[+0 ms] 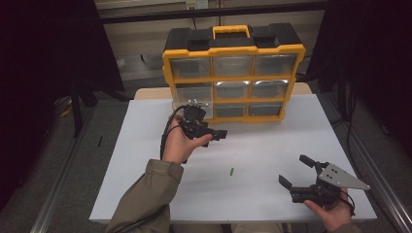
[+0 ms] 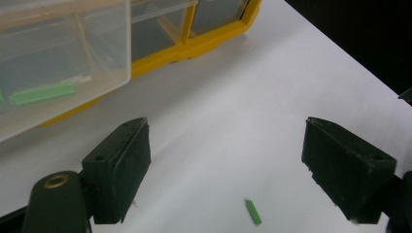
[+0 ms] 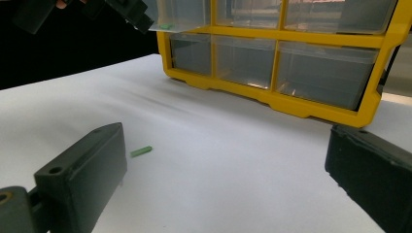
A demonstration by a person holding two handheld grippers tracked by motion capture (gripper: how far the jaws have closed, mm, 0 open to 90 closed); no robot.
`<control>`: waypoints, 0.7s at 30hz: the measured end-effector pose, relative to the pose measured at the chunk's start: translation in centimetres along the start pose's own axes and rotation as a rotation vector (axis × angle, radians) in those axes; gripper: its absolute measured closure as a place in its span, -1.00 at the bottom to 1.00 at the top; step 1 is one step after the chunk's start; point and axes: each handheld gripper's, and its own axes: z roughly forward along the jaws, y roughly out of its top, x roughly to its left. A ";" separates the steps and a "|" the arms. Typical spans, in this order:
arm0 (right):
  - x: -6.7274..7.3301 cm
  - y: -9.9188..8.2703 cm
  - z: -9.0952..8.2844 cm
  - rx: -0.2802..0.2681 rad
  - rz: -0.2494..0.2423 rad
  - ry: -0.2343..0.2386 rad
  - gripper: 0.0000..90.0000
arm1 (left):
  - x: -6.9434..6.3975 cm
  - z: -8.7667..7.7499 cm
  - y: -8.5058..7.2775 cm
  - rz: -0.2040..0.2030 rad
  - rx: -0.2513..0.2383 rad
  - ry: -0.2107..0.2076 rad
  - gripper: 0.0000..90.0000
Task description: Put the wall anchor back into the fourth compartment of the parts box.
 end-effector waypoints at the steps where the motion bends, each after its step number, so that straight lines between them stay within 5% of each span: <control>1: 0.0 0.0 0.0 0.000 0.000 0.000 -0.97 | -0.1 0.1 -0.2 -0.004 -0.006 -0.002 -0.60; 8: 0.0 0.0 0.0 0.000 0.001 -0.001 -0.97 | -0.3 0.8 -1.4 0.022 0.011 0.003 -0.61; 14: 0.0 0.0 0.0 0.001 -0.001 0.001 -0.97 | -0.6 1.4 -2.2 -0.002 -0.020 -0.009 -0.62; 21: 0.0 0.0 0.0 0.002 0.001 0.002 -0.97 | -0.8 1.8 -2.9 0.030 -0.015 -0.005 -0.63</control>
